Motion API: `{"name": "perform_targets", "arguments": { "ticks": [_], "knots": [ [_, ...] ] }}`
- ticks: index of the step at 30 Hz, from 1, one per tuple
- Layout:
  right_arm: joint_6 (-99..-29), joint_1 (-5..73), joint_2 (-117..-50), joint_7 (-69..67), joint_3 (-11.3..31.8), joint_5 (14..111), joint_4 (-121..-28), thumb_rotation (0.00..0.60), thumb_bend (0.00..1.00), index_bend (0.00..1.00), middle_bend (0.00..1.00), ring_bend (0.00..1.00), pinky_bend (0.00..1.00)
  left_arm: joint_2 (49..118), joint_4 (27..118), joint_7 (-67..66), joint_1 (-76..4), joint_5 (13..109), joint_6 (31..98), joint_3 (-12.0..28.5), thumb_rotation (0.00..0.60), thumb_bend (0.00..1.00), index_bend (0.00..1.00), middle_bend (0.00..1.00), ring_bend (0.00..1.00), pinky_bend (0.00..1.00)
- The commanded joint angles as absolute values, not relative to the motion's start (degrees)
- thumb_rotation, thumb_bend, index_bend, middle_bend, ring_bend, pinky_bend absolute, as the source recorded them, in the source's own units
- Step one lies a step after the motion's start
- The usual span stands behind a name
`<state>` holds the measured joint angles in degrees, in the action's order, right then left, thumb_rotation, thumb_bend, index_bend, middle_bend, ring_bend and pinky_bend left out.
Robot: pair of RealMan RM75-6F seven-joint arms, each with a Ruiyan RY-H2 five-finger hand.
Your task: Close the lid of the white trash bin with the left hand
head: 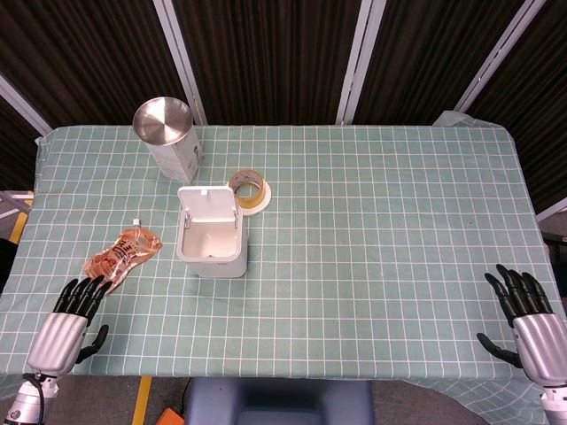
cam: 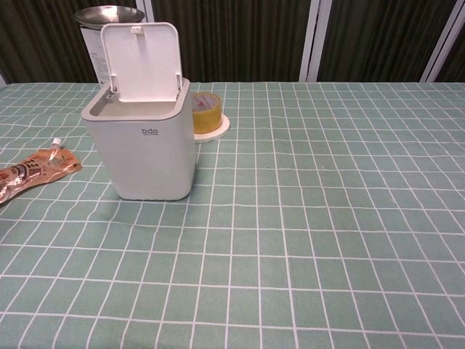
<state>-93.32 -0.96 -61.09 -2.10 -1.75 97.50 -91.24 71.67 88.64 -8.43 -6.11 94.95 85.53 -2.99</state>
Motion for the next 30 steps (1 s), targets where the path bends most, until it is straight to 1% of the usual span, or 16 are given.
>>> {"name": "perform_targets", "arguments": {
  "ticks": [1, 4, 5, 7, 8, 9, 10, 11, 12, 13, 15, 18, 19, 21, 24, 30],
  "knots": [
    [-93.19, -0.93, -61.02, -2.31, -1.78, 97.52, -91.22, 0.6, 0.27, 0.0, 0.0, 0.0, 0.0, 71.73, 88.65, -8.51, -6.14, 95.18, 85.5, -3.09, 0.6, 0.46, 0.03, 0.01, 0.0, 0.06],
    [-93.27, -0.84, -60.91, -2.76, -1.89, 98.02, -91.26, 0.6, 0.27, 0.0, 0.0, 0.0, 0.0, 71.7, 88.48, -6.8, -6.74, 96.43, 85.64, -3.11, 0.6, 0.46, 0.03, 0.01, 0.0, 0.07],
    [-93.43, -0.86, -60.86, -2.99, -1.91, 98.19, -91.35, 0.6, 0.27, 0.0, 0.0, 0.0, 0.0, 71.74, 88.39, -4.88, -7.14, 96.86, 85.88, -2.84, 0.6, 0.46, 0.03, 0.02, 0.0, 0.09],
    [-94.05, -0.91, -60.94, -3.53, -1.78, 98.56, -91.37, 0.6, 0.27, 0.0, 0.0, 0.0, 0.0, 71.6, 88.89, 0.22, -8.55, 96.92, 86.17, -1.3, 0.6, 0.46, 0.03, 0.07, 0.06, 0.2],
    [-94.21, -0.91, -61.0, -3.67, -1.77, 98.74, -91.3, 0.6, 0.27, 0.0, 0.0, 0.0, 0.0, 71.45, 89.37, 1.92, -9.38, 96.86, 86.41, -0.15, 0.6, 0.46, 0.04, 0.15, 0.14, 0.32],
    [-94.34, -0.86, -61.11, -3.81, -1.76, 98.99, -91.19, 0.6, 0.27, 0.0, 0.0, 0.0, 0.0, 71.45, 90.1, 3.91, -10.72, 96.74, 86.99, 1.9, 0.6, 0.46, 0.06, 0.29, 0.29, 0.5],
    [-94.35, -0.83, -61.18, -3.85, -1.77, 99.1, -91.14, 0.6, 0.27, 0.0, 0.0, 0.0, 0.0, 71.46, 90.94, 5.35, -11.82, 96.11, 86.84, 3.49, 0.6, 0.46, 0.07, 0.41, 0.41, 0.64],
    [-94.22, -0.77, -61.24, -3.83, -1.87, 99.29, -91.18, 0.6, 0.27, 0.0, 0.0, 0.0, 0.0, 71.13, 92.27, 7.32, -13.15, 95.33, 85.74, 4.73, 0.6, 0.47, 0.09, 0.62, 0.6, 0.82],
    [-94.09, -0.65, -61.31, -3.76, -2.07, 99.77, -91.28, 0.6, 0.27, 0.0, 0.0, 0.0, 0.0, 70.08, 94.74, 11.26, -15.3, 93.91, 83.07, 6.21, 0.6, 0.48, 0.11, 0.83, 0.79, 0.95],
    [-94.1, -0.59, -61.37, -3.69, -2.2, 100.19, -91.29, 0.6, 0.27, 0.0, 0.0, 0.0, 0.0, 69.0, 96.87, 14.54, -17.04, 92.09, 80.31, 7.4, 0.6, 0.48, 0.14, 0.94, 0.9, 1.0],
    [-94.23, -0.45, -61.69, -3.29, -2.62, 101.53, -91.22, 0.6, 0.27, 0.0, 0.0, 0.0, 0.0, 65.53, 101.61, 21.14, -21.81, 85.93, 71.78, 10.95, 0.6, 0.48, 0.19, 1.0, 0.99, 1.0],
    [-94.08, -0.36, -62.02, -2.84, -3.0, 102.33, -91.14, 0.6, 0.27, 0.0, 0.0, 0.0, 0.0, 61.76, 104.54, 22.88, -28.31, 75.92, 61.2, 16.62, 0.6, 0.48, 0.25, 1.0, 1.0, 1.0],
    [-93.9, -0.4, -61.95, -2.42, -3.2, 102.45, -91.27, 0.6, 0.27, 0.0, 0.0, 0.0, 0.0, 61.25, 104.77, 22.06, -30.12, 73.1, 59.4, 18.49, 0.6, 0.48, 0.25, 1.0, 1.0, 1.0],
    [-94.18, -0.49, -61.75, -2.04, -3.59, 103.34, -91.56, 0.6, 0.27, 0.0, 0.0, 0.0, 0.0, 61.94, 104.51, 18.44, -33.77, 67.14, 57.87, 22.11, 0.6, 0.48, 0.24, 1.0, 1.0, 1.0],
    [-94.78, -0.54, -61.59, -2.16, -3.97, 104.54, -91.28, 0.6, 0.27, 0.0, 0.0, 0.0, 0.0, 63.57, 104.23, 14.69, -38.38, 59.55, 55.32, 25.14, 0.6, 0.48, 0.24, 1.0, 1.0, 1.0],
    [-93.42, 0.02, -61.1, -3.07, -4.03, 103.67, -91.33, 0.6, 0.27, 0.0, 0.0, 0.0, 0.0, 67.18, 100.71, 6.82, -45.87, 48.25, 52.68, 26.76, 0.6, 0.48, 0.26, 1.0, 1.0, 1.0]
  ]
}}
